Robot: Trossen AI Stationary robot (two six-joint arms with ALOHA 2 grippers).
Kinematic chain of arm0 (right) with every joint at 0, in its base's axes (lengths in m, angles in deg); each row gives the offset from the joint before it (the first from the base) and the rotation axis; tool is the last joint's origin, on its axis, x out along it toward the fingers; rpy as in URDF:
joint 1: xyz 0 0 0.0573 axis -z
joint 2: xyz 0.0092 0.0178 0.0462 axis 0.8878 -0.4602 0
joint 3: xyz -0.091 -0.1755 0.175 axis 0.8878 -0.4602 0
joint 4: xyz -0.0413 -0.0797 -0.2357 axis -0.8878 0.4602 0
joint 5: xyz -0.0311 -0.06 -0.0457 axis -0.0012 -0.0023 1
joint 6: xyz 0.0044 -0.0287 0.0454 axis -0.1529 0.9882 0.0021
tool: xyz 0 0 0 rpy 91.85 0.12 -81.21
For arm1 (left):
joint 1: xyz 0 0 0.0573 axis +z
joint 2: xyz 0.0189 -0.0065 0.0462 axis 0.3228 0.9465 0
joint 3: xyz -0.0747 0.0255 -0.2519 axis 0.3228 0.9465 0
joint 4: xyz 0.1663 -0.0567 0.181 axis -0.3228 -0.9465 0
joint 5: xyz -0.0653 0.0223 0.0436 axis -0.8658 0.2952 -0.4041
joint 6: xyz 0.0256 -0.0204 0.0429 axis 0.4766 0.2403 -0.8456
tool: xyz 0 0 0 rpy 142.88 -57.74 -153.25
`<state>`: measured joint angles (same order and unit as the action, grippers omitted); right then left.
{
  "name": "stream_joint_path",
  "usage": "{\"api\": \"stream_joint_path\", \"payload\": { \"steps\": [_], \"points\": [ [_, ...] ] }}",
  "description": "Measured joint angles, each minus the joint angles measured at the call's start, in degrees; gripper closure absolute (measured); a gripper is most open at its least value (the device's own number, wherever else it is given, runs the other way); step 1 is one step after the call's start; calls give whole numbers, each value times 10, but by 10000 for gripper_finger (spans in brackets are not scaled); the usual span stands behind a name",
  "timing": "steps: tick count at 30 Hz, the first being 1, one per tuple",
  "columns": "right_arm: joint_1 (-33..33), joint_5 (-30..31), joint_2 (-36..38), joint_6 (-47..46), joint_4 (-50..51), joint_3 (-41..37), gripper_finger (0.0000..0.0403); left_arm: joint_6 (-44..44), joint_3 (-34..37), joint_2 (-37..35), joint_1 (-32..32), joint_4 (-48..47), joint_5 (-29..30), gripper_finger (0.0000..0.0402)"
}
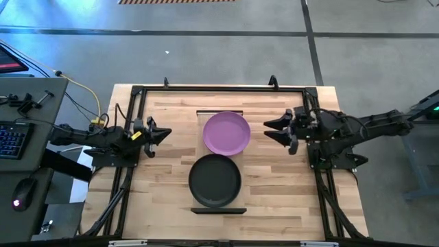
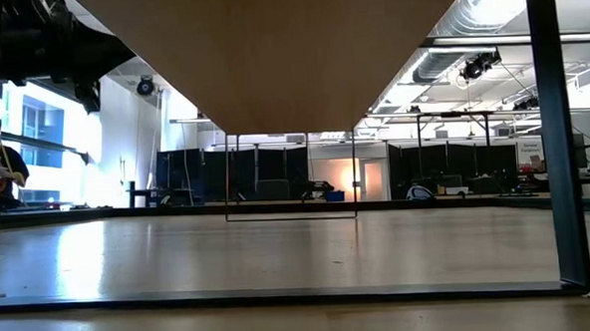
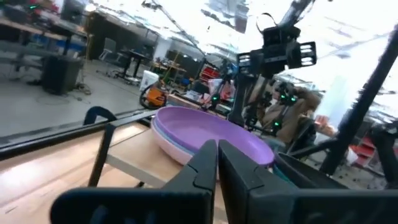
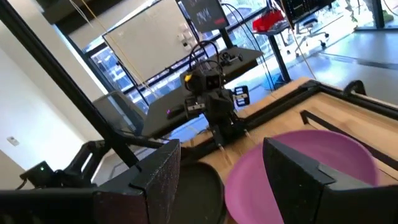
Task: Place and stack plates onto a shelf
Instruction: Return to Home Position
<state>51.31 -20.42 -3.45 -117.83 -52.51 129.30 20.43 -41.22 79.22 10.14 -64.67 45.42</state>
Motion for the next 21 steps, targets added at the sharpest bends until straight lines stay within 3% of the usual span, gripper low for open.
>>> {"api": "stream_joint_path", "payload": {
  "steps": [5, 9, 13, 17, 21],
  "points": [
    [0, -10, 66, 29, 71, 0, 192, 70, 0, 0, 0, -63, 60, 393],
    [0, -14, 122, 69, 147, -4, 192, 129, 0, 0, 0, -69, 57, 383],
    [0, -14, 205, 90, 127, -71, 198, 141, 0, 0, 0, -70, 56, 381],
    [0, -14, 292, 96, 56, -174, 236, 141, 0, 0, 0, -70, 56, 380],
    [7, -19, 352, 147, -11, -250, 309, 141, 0, 0, 0, -70, 55, 380]
  ]
}}
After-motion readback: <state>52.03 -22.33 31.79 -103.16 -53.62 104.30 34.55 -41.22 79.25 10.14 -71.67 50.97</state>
